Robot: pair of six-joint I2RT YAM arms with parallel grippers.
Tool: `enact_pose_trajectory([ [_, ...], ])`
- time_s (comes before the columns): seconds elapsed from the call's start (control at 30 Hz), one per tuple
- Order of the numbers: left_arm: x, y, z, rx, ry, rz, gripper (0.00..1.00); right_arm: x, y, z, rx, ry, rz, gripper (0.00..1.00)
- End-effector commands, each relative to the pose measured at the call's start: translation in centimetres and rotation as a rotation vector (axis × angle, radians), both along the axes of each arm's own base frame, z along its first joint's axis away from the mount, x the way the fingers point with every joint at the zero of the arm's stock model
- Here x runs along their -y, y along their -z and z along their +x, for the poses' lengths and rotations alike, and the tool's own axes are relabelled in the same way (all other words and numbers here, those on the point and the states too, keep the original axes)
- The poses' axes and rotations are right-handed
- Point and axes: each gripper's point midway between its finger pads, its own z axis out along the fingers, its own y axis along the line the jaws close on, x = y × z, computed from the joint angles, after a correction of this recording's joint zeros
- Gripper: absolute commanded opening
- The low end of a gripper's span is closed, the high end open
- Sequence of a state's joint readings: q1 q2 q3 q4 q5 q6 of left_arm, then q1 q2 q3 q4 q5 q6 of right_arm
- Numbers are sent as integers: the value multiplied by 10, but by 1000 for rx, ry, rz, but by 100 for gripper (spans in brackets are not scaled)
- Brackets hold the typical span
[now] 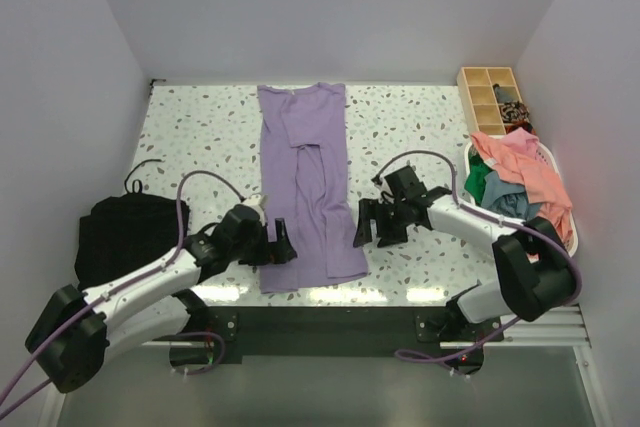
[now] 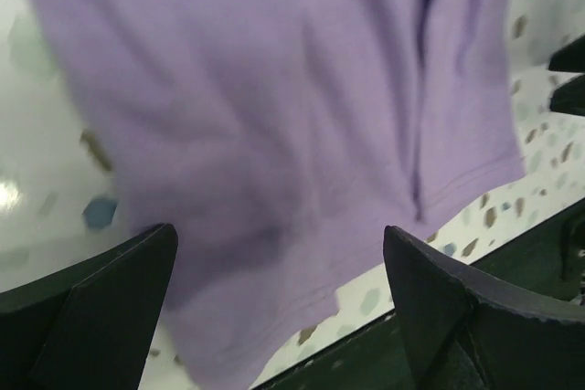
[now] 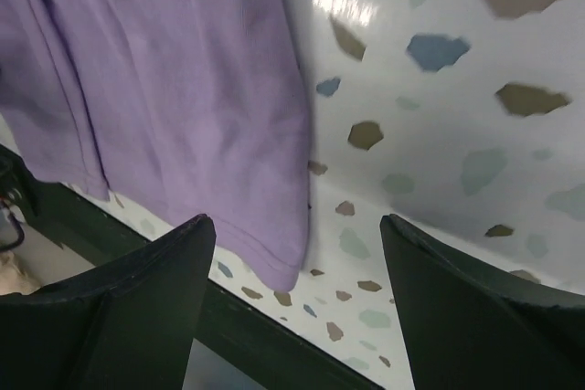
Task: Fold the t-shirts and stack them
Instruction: Grab the bottom of the folded rectangular tshirt with both arms
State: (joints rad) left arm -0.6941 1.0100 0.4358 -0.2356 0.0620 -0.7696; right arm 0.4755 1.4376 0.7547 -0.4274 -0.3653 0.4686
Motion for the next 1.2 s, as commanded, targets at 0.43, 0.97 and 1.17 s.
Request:
enact_pose_trajectory([
  [0.43,-50,26,-59,-177,-271,83,100,-2,9,-56,-43,-18,11,78],
  [0.97,-29,62,-80,-255,-146,52,36,-24,35,-70,-139,-50,26,14],
  [1.17,-22,53,-94,-286,-87,31,0,-8,18,-99,-139,0,33,0],
])
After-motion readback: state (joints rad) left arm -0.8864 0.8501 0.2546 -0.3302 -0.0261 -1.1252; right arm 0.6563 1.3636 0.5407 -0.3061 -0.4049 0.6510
